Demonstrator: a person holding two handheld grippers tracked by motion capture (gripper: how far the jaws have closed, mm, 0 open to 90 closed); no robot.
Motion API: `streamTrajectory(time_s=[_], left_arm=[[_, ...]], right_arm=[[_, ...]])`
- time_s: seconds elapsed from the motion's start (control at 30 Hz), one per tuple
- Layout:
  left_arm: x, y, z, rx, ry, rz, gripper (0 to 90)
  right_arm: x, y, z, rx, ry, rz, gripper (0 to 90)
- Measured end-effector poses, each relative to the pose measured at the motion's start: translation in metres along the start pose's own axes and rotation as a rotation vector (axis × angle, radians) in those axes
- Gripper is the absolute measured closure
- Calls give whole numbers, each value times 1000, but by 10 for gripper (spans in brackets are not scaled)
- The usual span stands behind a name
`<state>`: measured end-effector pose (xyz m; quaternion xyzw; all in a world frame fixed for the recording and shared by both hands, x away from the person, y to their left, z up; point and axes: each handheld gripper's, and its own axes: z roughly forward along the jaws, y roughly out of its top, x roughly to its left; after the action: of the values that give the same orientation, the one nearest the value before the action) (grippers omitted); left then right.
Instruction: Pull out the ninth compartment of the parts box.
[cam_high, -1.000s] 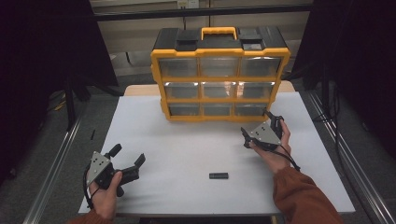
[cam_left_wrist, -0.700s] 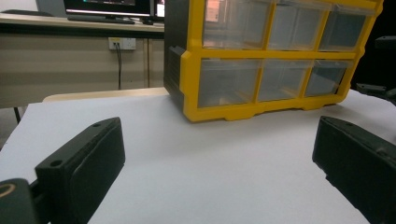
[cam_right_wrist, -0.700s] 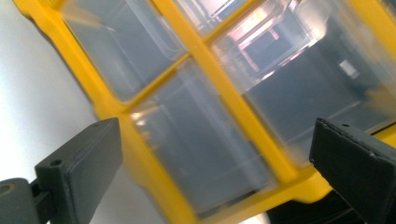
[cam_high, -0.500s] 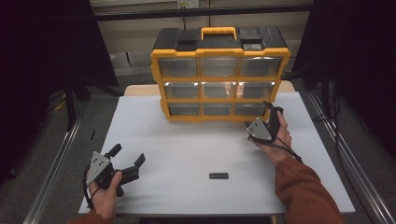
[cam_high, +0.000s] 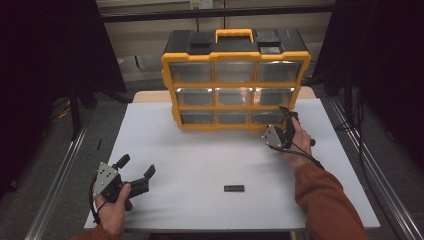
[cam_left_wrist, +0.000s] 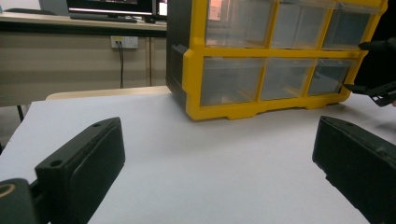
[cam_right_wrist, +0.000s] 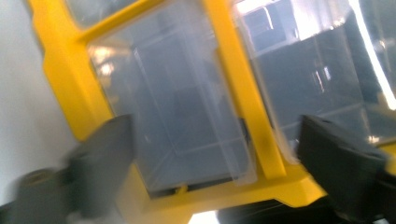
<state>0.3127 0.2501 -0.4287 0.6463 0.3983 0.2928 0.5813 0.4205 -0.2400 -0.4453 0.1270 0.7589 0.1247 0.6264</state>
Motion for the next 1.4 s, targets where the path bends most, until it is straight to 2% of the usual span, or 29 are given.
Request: streamTrajectory(time_s=[0.1, 0.13, 0.3, 0.37, 0.43, 0.47, 0.57, 0.63, 0.77, 0.9, 1.03, 1.13, 1.27, 1.3, 1.4], left_arm=[[-1, 0, 0, -4, -1, -3, 24], [-1, 0, 0, -5, 0, -5, 24], [-1, 0, 0, -1, -1, -1, 24], [-1, 0, 1, -2, -3, -3, 24], [-1, 0, 1, -2, -1, -4, 24], [-1, 0, 0, -3, -1, -3, 24], [-1, 0, 1, -2, -2, -3, 24], [-1, 0, 1, -1, -3, -3, 24], [-1, 0, 1, -1, -2, -4, 24], [-1, 0, 1, -1, -1, -4, 24], [-1, -1, 2, 6, -8, -2, 24], [-1, -1, 1, 5, -6, 4, 24], [-1, -1, 2, 6, -7, 2, 24], [-1, -1, 2, 8, -6, 5, 24], [-1, -1, 2, 3, -7, -3, 24]], right_arm=[[4, 0, 0, 2, -23, -66, 228], [5, 0, 2, 11, -31, -100, 281], [6, -1, 3, 22, -40, -116, 329], [6, -1, 3, 20, -39, -140, 391], [7, 0, 2, 25, -42, -145, 405], [9, 0, 3, 28, -39, -170, 444], [10, 1, 3, 27, -38, -179, 473], [10, 2, 4, 25, -42, -207, 480], [13, 2, 6, 38, -42, -207, 503], [11, 1, 9, 44, -59, -231, 560], [12, 2, 8, 63, -73, -245, 578], [12, 3, 8, 63, -82, -268, 635], [12, 2, 9, 64, -87, -271, 669], [11, 3, 8, 65, -97, -290, 691], [11, 3, 8, 75, -94, -280, 729]])
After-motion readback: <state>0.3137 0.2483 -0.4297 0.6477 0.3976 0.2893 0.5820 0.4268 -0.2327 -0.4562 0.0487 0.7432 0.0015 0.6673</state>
